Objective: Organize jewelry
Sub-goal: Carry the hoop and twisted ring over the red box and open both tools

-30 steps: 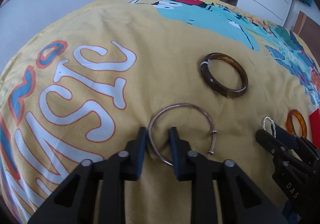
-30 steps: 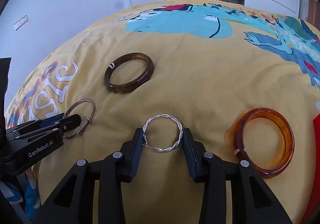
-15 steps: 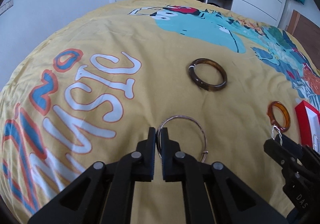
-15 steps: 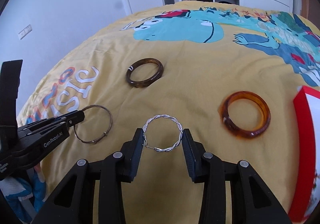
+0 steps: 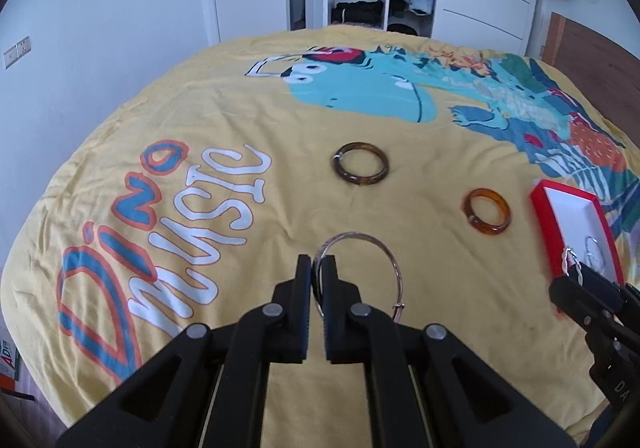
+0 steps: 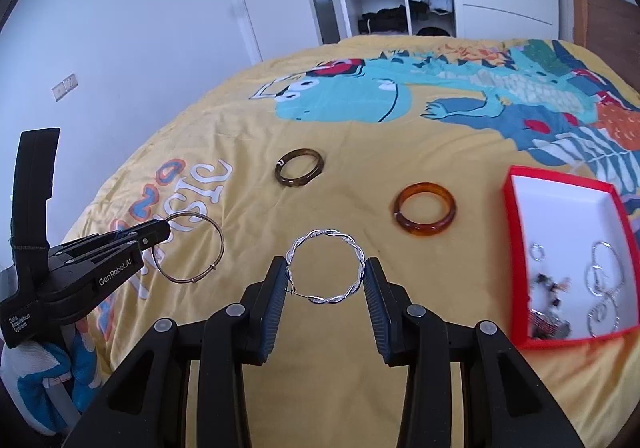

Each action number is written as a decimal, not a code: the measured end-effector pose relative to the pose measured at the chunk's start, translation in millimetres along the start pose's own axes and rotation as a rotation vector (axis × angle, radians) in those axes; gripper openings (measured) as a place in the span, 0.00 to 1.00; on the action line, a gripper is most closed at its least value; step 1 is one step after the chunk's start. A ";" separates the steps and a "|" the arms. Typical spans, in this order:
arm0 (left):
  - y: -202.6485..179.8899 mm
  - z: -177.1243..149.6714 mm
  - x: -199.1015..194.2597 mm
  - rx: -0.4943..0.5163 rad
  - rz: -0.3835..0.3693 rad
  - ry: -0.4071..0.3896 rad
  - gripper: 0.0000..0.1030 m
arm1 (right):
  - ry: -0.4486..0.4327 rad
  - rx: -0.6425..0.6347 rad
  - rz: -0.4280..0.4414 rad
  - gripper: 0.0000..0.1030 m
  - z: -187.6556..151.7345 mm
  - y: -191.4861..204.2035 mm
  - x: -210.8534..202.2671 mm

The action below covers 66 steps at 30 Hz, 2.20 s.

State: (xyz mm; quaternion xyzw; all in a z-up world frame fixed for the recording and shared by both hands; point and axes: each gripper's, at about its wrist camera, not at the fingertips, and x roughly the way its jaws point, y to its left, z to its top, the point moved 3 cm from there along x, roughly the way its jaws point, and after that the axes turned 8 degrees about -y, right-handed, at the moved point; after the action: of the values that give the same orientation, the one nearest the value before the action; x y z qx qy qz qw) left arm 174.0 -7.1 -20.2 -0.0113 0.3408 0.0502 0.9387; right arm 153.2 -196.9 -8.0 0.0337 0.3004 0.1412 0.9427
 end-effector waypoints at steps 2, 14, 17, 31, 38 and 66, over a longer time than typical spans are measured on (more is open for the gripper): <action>-8.4 1.7 -16.9 0.015 -0.005 -0.018 0.04 | -0.015 0.006 -0.007 0.37 -1.8 -3.5 -18.0; -75.2 13.1 -91.0 0.100 -0.089 -0.091 0.04 | -0.095 0.055 -0.066 0.37 -14.1 -47.2 -106.3; -100.0 14.1 -91.5 0.130 -0.123 -0.086 0.04 | -0.096 0.063 -0.092 0.37 -17.1 -67.4 -114.6; -244.3 26.7 -24.9 0.272 -0.290 -0.018 0.04 | -0.046 0.094 -0.230 0.37 3.8 -202.3 -77.3; -311.2 34.3 30.4 0.346 -0.329 -0.004 0.04 | 0.026 0.077 -0.229 0.37 18.9 -260.9 -18.7; -357.6 5.0 151.1 0.375 -0.265 0.123 0.05 | 0.272 -0.092 -0.233 0.38 18.0 -313.9 95.4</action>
State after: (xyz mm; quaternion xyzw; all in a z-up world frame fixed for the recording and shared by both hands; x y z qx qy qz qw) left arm 328.8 -349.5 -117.9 0.1158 0.3961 -0.1386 0.9003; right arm 315.1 -469.8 -93.0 -0.0637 0.4204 0.0477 0.9039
